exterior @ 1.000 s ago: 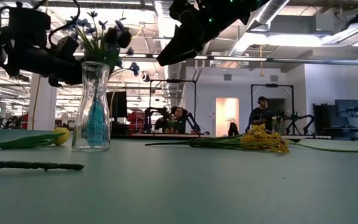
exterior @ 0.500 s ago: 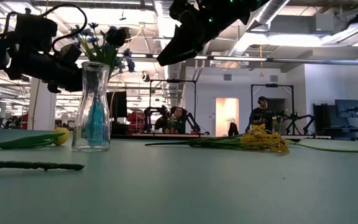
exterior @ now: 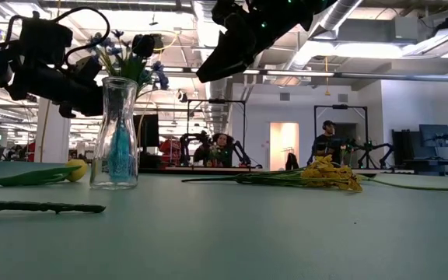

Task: Sort flowers into vase by color
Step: Put the blue flowers into the blue vase, then put the top yellow flowers into the transparent vase

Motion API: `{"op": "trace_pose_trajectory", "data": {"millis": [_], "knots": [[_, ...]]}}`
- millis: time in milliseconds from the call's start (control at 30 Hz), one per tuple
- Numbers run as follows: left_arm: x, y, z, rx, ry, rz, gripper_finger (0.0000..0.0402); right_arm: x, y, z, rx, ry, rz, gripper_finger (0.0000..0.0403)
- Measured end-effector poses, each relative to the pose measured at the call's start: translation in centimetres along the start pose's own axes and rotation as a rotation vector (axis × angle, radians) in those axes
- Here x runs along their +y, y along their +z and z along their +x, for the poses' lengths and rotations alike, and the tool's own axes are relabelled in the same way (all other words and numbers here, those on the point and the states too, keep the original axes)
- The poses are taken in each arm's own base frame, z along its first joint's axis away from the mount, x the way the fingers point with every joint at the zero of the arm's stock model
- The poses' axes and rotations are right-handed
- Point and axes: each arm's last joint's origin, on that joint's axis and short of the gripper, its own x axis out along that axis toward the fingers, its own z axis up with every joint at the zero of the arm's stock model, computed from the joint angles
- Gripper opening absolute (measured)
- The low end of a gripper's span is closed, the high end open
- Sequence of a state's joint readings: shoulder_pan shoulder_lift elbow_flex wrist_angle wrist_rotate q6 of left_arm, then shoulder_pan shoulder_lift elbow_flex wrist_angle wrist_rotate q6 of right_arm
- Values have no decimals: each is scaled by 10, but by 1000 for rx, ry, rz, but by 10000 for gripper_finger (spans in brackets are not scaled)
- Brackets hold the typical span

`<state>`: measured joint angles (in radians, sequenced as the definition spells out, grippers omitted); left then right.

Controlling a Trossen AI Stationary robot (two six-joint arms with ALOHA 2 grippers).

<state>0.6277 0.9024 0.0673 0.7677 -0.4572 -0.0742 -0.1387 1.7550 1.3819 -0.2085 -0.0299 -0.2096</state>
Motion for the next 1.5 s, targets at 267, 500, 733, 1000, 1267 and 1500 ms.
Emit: {"op": "trace_pose_trajectory", "data": {"millis": [267,500,733,1000,1267,1500], "knots": [[0,0,0,2,-1,16,107,0,0,0,0,0,0,264],[1,-2,-1,18,28,35,142,0,0,0,5,1,0,264],[4,0,-6,35,20,47,149,0,-1,0,8,2,0,264],[6,0,-15,74,-27,55,150,0,-1,0,7,2,0,264],[9,3,-21,65,-29,58,193,0,-1,0,7,2,3,264],[9,5,-21,56,-24,61,258,1,0,0,6,3,9,264]]}}
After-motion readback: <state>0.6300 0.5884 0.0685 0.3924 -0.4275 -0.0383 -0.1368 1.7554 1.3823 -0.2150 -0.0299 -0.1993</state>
